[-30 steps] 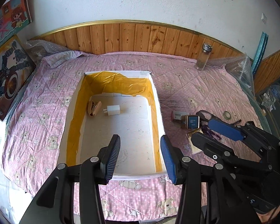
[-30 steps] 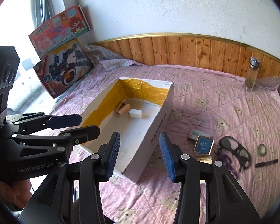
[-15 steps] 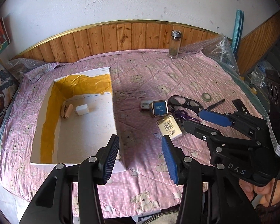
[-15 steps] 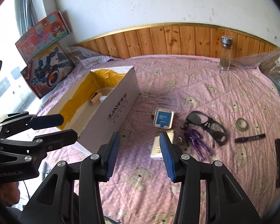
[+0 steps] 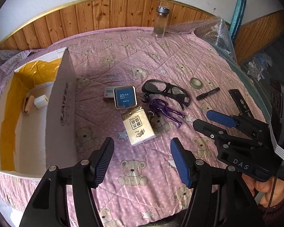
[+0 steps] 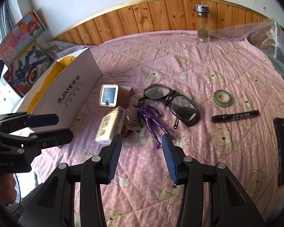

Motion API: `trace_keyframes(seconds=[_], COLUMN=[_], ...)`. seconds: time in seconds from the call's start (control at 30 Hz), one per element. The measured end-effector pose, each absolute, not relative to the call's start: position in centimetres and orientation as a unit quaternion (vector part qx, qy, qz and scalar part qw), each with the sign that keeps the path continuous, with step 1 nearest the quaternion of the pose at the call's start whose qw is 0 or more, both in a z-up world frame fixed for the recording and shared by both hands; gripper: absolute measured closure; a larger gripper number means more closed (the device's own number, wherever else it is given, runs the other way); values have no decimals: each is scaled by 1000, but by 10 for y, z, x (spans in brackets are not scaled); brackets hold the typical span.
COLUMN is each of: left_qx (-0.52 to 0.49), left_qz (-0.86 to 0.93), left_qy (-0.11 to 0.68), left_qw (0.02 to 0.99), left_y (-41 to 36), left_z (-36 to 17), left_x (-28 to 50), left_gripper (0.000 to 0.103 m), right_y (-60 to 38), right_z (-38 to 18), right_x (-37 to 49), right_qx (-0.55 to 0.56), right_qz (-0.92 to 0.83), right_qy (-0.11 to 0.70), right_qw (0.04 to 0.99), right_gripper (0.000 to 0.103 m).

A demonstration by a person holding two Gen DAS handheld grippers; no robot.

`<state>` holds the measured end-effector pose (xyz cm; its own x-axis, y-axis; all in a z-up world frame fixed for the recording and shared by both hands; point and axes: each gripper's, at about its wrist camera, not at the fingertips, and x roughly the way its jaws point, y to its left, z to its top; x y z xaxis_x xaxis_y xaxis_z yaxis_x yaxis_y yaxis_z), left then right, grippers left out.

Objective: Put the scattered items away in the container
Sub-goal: 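Grasp the tissue pack with the left tool while the right tool grasps the purple figure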

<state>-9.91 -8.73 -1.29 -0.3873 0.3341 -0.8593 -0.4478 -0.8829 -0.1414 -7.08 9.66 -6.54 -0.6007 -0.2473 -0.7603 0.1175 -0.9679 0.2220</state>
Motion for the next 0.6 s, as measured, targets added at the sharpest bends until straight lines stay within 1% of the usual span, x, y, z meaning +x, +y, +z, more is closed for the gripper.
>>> trace_keyframes(seconds=[0.2,0.4,0.5,0.53,0.57,0.6], left_qx=[-554,-591,-603,-608,-605,-597], left_qz=[803,782,774,770,772,778], left_qy=[13,-31,-50,-55,-61,-62], left_qw=[217,195,186,183,183,184], left_y=[-74,-70,-68,-67,-67,-66], left_z=[-59,-98,-116,-123,-125,-124], left_x=[-135,-165,-177,-180,-182,-183], left_gripper=[40,40,40,40,40,40], right_y=[100,87,84,85,87,89], right_z=[-94,-118,-129,-134,-139,-142], right_x=[-100,-125,-135,-139,-143,-144], right_qx=[455,462,463,471,477,474], right_qz=[-880,-873,-873,-868,-865,-867], right_qy=[-53,-7,6,1,-8,-16], right_qw=[123,154,155,158,157,155], right_gripper=[56,56,56,59,65,68])
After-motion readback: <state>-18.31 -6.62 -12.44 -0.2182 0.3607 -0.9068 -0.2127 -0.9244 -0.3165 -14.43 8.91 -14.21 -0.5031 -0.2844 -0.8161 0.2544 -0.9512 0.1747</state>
